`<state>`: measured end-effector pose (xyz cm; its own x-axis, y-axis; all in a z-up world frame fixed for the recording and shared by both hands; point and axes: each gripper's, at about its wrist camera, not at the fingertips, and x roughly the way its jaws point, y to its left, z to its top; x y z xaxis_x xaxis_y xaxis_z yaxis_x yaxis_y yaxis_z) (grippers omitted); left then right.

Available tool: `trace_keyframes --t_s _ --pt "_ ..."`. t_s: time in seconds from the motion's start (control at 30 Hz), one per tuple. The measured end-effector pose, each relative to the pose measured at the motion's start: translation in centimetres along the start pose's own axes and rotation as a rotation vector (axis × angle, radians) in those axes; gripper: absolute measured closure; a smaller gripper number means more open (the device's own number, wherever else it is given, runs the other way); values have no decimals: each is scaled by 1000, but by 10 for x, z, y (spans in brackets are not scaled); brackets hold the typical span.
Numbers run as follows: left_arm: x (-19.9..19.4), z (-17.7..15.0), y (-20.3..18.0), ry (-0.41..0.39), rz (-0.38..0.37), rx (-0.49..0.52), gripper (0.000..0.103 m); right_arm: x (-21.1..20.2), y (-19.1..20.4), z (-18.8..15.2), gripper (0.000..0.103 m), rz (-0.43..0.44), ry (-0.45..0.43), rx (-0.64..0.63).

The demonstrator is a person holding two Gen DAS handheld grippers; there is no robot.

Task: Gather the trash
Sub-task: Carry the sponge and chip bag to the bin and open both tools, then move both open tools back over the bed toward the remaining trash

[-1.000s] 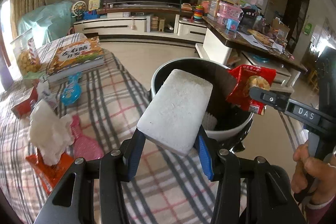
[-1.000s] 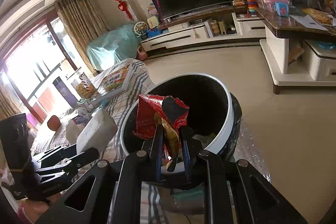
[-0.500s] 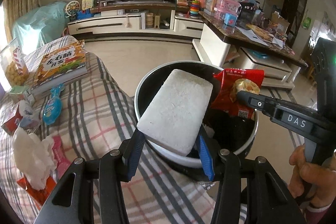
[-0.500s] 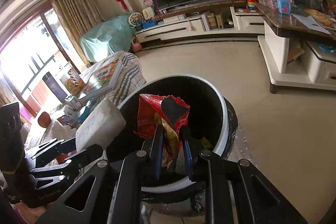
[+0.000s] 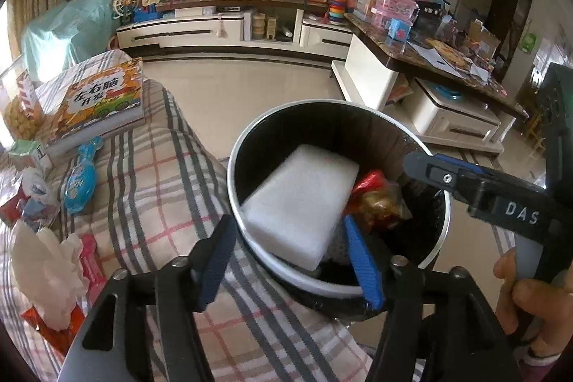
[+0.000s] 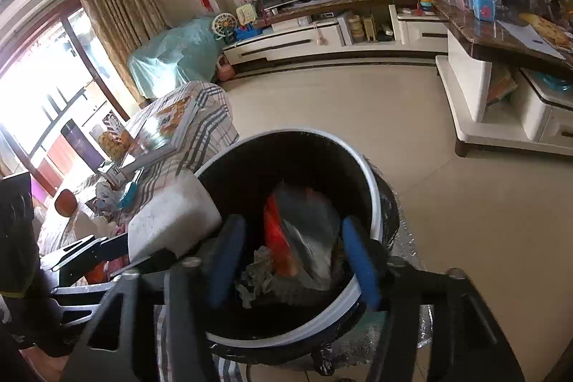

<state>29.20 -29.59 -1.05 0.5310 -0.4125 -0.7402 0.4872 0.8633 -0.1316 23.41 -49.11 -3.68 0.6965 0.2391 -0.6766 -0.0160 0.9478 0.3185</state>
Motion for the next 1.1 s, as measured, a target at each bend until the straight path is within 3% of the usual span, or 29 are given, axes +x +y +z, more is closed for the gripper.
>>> trace_keyframes --t_s 0.17,0.53,1.1 --pt "-11 -12 7 -13 -9 -31 39 -10 1 -3 36 10 -25 16" --pt "-54 -76 40 -39 18 -124 36 -30 38 -34 17 64 -73 3" --pt "-127 -149 113 -59 127 -304 36 -13 119 -87 16 174 0 -109"
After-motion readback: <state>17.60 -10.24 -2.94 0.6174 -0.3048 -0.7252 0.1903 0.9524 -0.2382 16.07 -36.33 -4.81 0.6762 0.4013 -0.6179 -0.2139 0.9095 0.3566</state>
